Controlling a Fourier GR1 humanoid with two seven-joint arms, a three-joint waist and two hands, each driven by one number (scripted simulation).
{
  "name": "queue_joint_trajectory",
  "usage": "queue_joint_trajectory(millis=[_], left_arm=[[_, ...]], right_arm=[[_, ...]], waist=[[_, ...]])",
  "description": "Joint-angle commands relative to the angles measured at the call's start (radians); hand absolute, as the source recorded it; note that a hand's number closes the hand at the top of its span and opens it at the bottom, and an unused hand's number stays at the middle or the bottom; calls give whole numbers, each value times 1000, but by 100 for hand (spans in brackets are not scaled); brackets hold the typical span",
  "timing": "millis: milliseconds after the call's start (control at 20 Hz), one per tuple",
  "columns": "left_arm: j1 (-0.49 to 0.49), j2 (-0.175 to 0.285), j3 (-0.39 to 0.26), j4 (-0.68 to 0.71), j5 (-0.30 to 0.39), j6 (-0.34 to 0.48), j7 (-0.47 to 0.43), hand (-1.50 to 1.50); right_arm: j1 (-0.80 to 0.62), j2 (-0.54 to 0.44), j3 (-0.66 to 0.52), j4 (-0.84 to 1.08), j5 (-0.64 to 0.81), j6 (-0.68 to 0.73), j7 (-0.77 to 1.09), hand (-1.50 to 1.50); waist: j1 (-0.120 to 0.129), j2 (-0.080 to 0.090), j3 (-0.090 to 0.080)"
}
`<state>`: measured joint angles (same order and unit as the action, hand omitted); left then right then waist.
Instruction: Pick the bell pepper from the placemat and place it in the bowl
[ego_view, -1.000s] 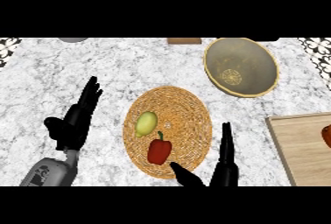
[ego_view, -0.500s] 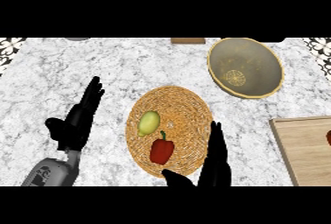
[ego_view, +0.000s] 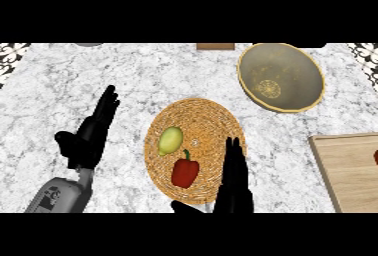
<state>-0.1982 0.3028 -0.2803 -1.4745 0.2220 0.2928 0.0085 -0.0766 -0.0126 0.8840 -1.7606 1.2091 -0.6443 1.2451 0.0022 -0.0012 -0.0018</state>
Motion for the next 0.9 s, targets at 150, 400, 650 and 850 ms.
queue_joint_trajectory(millis=[150,400,650,850], left_arm=[[-6,-1,12,1,1,-20,13,0],[18,-15,0,-15,-14,-12,4,0],[-11,-41,-6,-28,-37,22,41,0],[-11,-37,-9,-30,-48,13,53,0]], right_arm=[[-32,12,67,-32,50,-124,242,-150],[-65,11,48,2,1,-176,228,-150],[-38,12,42,30,-22,-241,199,-150],[-37,12,55,138,-52,-363,170,-150]], waist=[[0,-1,1],[10,0,1],[2,0,2],[5,2,2]])
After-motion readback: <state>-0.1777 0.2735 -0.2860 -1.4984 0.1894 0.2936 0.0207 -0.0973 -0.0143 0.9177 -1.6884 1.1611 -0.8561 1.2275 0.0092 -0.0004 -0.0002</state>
